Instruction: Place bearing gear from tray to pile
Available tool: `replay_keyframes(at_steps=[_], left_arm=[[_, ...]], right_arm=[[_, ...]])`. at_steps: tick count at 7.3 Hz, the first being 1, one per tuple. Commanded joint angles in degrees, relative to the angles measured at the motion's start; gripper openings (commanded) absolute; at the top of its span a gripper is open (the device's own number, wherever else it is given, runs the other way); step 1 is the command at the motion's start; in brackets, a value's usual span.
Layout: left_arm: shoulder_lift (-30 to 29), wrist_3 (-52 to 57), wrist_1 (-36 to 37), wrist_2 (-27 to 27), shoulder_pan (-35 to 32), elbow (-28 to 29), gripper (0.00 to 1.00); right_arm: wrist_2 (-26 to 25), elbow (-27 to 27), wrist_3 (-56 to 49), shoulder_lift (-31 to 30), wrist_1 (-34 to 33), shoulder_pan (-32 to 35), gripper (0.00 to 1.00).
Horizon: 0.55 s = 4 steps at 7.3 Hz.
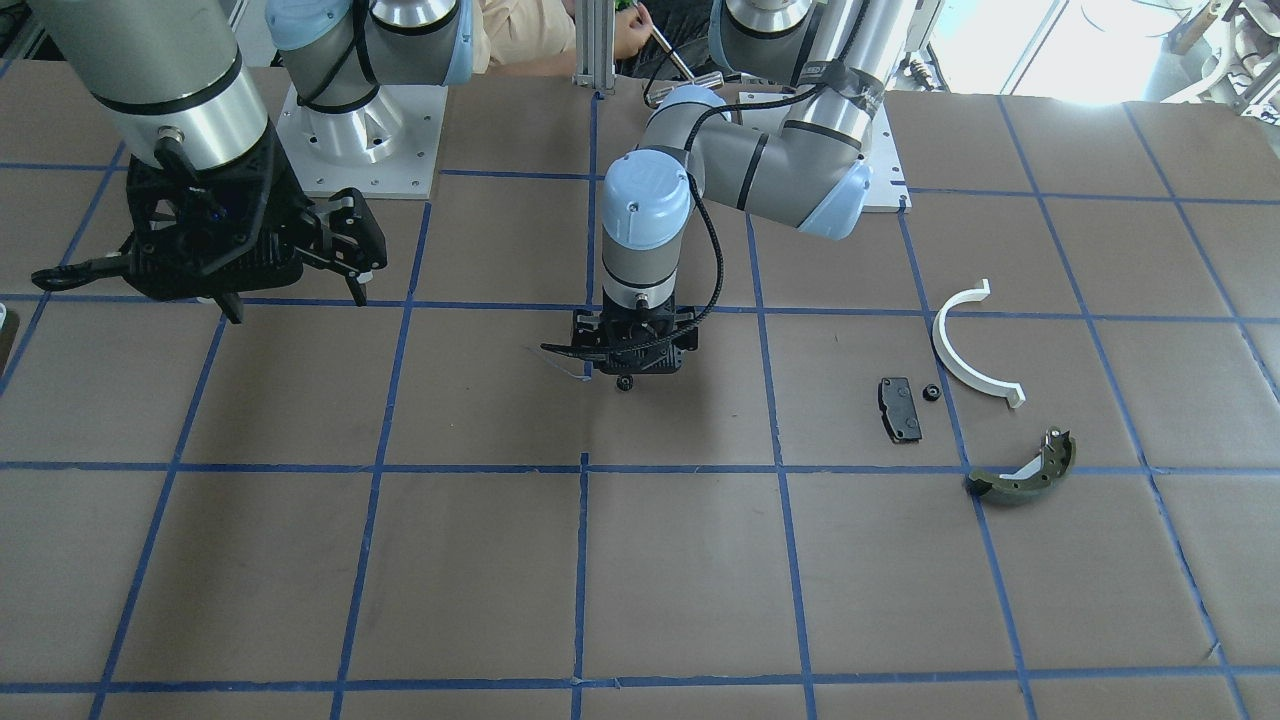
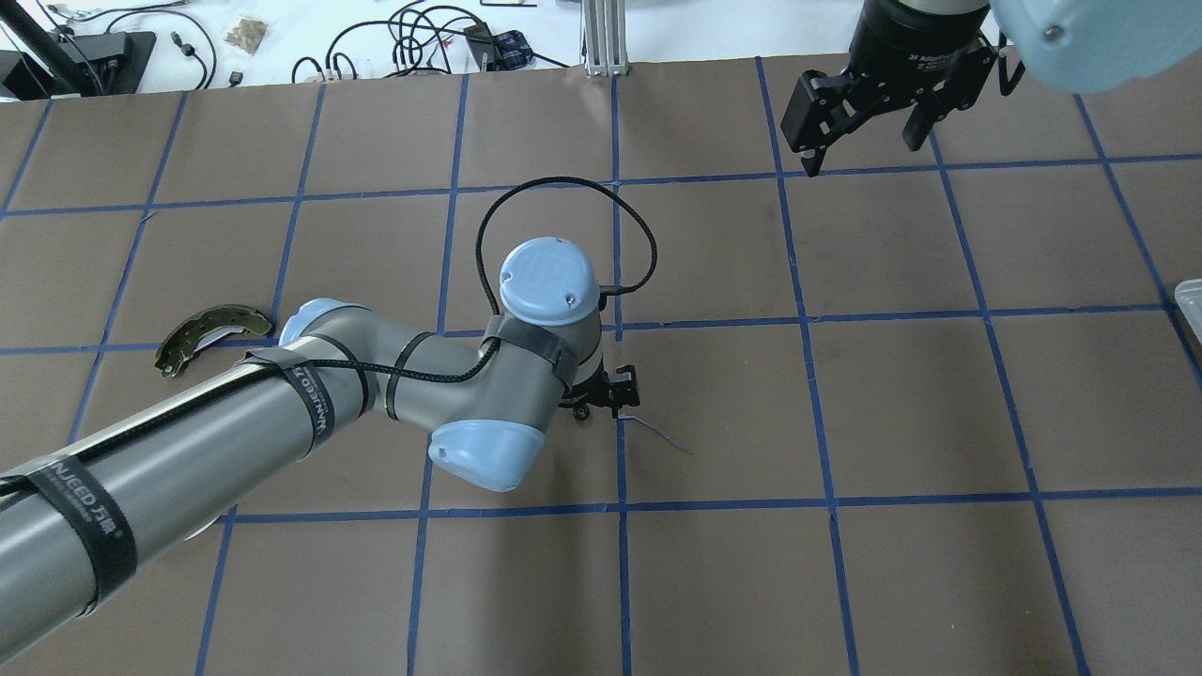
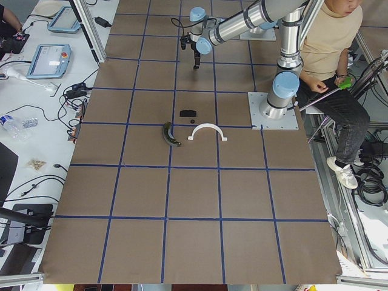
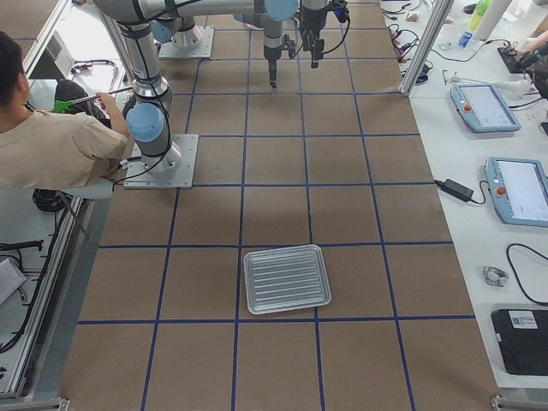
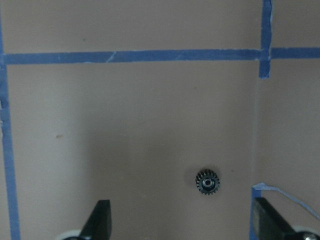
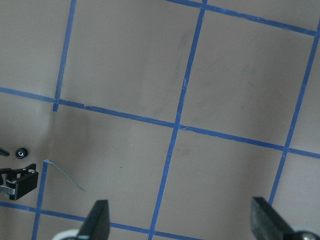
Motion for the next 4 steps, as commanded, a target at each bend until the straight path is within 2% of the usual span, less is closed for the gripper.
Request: replay_keyframes(at_steps=[1,4], left_arm=[[-1.56,0.13,0.67,-0.13,-0.77,-0.26,1.0],[-3.05,0.58,2.6,-0.13,-0.51,0.18,1.0]], right_arm=[[0.03,0.85,0.27,-0.47,0.43,-0.3,1.0],[-0.76,3.84,2.56,-2.67,2.64,-0.91,1.0]])
